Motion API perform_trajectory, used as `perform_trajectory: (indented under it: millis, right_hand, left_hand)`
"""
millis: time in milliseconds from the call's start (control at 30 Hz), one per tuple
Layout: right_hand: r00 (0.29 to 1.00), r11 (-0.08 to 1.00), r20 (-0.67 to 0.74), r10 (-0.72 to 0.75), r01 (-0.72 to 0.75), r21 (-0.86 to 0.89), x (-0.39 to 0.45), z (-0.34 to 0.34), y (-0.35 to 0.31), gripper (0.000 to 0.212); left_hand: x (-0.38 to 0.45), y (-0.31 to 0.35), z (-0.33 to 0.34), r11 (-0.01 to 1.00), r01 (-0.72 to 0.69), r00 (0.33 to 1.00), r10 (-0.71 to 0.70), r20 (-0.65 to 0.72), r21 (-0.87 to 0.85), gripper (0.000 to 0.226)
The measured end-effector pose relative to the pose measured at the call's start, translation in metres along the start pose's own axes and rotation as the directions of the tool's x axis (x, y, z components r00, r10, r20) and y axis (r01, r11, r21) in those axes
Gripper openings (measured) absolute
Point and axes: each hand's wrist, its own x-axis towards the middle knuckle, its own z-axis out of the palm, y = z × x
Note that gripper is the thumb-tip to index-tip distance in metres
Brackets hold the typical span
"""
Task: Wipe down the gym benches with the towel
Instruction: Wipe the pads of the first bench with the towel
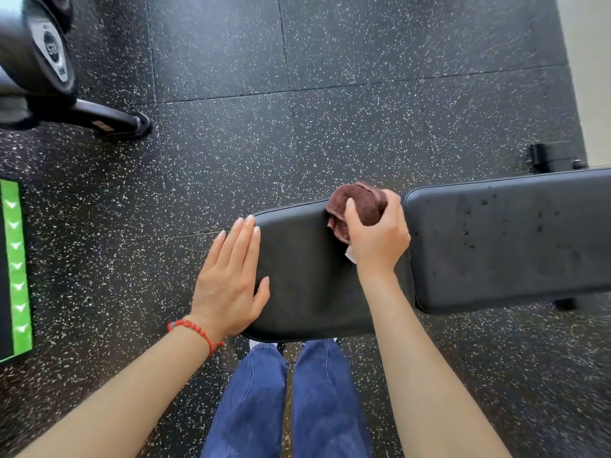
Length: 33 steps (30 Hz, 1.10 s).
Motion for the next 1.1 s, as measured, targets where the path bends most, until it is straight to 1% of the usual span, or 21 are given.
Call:
perform_trajectory:
  millis: [100,300,433,633,767,867,933,1033,1100]
  right_hand:
    - [0.991,0.99,0.015,-0.137,0.136,0.022,-0.027,-0.001,-0.015,0.044]
    - [0.942,0.941,0.032,-0.335,0.333,0.053,-0.082,-0.001,-0.025,0.041]
    - [0.914,0.913,0.025,-0.404,0.402,0.07,-0.084,-0.001,-0.014,0.039]
    - [0.935,0.934,-0.021,-0.355,0.355,0.027,-0.043,0.0,0.017,0.042]
    - [0.971,0.972,-0.056,-0.233,0.232,-0.018,-0.014,-0.011,0.046,0.044]
    - [0.987,0.987,-0.013,-0.158,0.158,-0.001,0.002,-0.018,0.062,0.043]
    - [0.991,0.991,0.007,-0.13,0.13,0.009,0.006,-0.019,0.064,0.041]
    - [0.998,0.998,-0.014,-0.063,0.063,0.018,0.001,-0.019,0.057,0.035]
    - [0.997,0.997,-0.031,-0.064,0.065,0.048,-0.011,-0.02,0.05,0.032]
  left_hand:
    - [0.0,0.0,0.0,1.0,-0.005,1.0,0.005,-0.003,0.003,0.067]
    - [0.0,0.0,-0.002,1.0,-0.005,1.0,0.005,0.005,-0.005,0.067]
    - [0.0,0.0,-0.003,1.0,-0.008,1.0,0.008,-0.001,0.01,0.067]
    - [0.0,0.0,0.0,1.0,-0.013,1.0,0.013,-0.022,0.012,0.067]
    - [0.0,0.0,0.0,1.0,-0.015,0.999,0.015,-0.031,0.0,0.068]
    - [0.0,0.0,0.0,1.0,-0.013,0.999,0.013,-0.032,-0.006,0.068]
    - [0.0,-0.001,0.0,1.0,-0.014,0.999,0.013,-0.036,-0.006,0.067]
    - [-0.001,-0.001,0.001,1.0,-0.013,0.999,0.013,-0.041,-0.008,0.067]
    - [-0.001,-0.002,0.002,1.0,-0.012,0.999,0.011,-0.043,-0.009,0.067]
